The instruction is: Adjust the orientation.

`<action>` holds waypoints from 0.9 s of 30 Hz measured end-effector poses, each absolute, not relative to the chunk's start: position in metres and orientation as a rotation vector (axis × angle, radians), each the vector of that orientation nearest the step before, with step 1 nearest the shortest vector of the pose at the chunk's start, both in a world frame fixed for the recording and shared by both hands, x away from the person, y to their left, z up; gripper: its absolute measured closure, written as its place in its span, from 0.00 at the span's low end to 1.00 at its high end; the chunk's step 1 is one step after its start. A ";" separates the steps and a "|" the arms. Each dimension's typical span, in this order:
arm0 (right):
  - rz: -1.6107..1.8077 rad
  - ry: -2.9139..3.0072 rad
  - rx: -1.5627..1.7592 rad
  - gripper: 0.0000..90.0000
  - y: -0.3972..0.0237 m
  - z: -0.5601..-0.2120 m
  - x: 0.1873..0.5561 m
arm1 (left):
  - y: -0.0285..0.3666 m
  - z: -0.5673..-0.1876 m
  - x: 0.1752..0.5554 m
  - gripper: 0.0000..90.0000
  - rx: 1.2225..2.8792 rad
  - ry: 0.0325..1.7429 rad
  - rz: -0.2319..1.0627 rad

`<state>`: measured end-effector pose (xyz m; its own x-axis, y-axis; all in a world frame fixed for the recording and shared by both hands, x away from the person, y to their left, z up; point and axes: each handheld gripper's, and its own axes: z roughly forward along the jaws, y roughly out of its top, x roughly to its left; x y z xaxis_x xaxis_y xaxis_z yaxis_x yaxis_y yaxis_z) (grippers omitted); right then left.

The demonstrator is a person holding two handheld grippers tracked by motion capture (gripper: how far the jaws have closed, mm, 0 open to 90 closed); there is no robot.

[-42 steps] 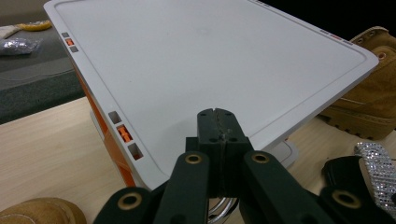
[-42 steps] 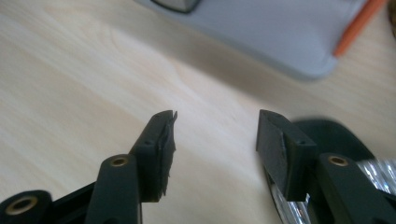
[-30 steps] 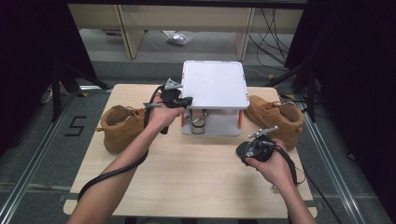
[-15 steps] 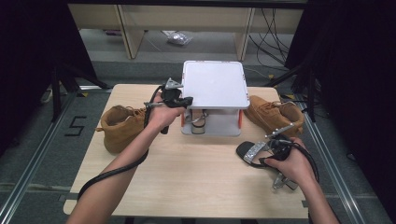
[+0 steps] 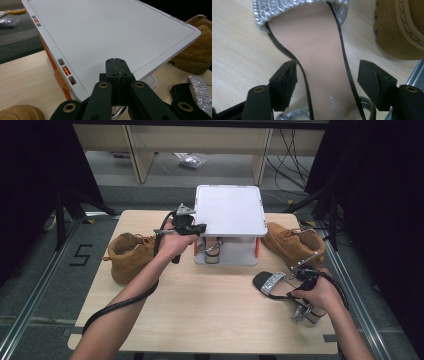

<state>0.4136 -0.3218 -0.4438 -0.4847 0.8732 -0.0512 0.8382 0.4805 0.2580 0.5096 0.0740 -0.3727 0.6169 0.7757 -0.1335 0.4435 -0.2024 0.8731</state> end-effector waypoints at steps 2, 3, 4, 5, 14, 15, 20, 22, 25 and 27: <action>0.262 2.572 1.538 0.33 -0.322 -0.448 0.417 | 0.074 -0.373 0.510 1.00 1.840 0.980 0.414; 0.260 2.561 1.550 0.33 -0.321 -0.450 0.418 | 0.074 -0.373 0.510 1.00 1.839 0.979 0.413; 0.240 2.571 1.542 0.32 -0.321 -0.451 0.419 | 0.074 -0.373 0.510 1.00 1.839 0.979 0.413; 0.229 2.577 1.534 0.32 -0.321 -0.454 0.420 | 0.074 -0.373 0.510 1.00 1.839 0.981 0.413; 0.178 2.651 1.492 0.36 -0.316 -0.467 0.423 | 0.073 -0.373 0.510 1.00 1.829 0.986 0.414; 0.132 2.676 1.454 0.41 -0.316 -0.468 0.424 | 0.073 -0.373 0.510 1.00 1.830 0.985 0.414; 0.067 2.713 1.388 0.45 -0.314 -0.469 0.426 | 0.073 -0.372 0.510 1.00 1.833 0.986 0.413; 0.070 2.709 1.407 0.46 -0.314 -0.470 0.426 | 0.073 -0.372 0.510 1.00 1.834 0.985 0.413; 0.068 2.706 1.460 0.47 -0.311 -0.469 0.425 | 0.073 -0.372 0.510 1.00 1.838 0.986 0.414; 0.056 2.698 1.489 0.48 -0.310 -0.468 0.422 | 0.073 -0.372 0.510 1.00 1.834 0.985 0.413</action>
<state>0.4220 -0.3096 -0.4683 -0.5318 0.8461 -0.0347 0.8440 0.5329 0.0605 0.5098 0.0729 -0.3721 0.6140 0.7770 -0.1391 0.4459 -0.1960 0.8733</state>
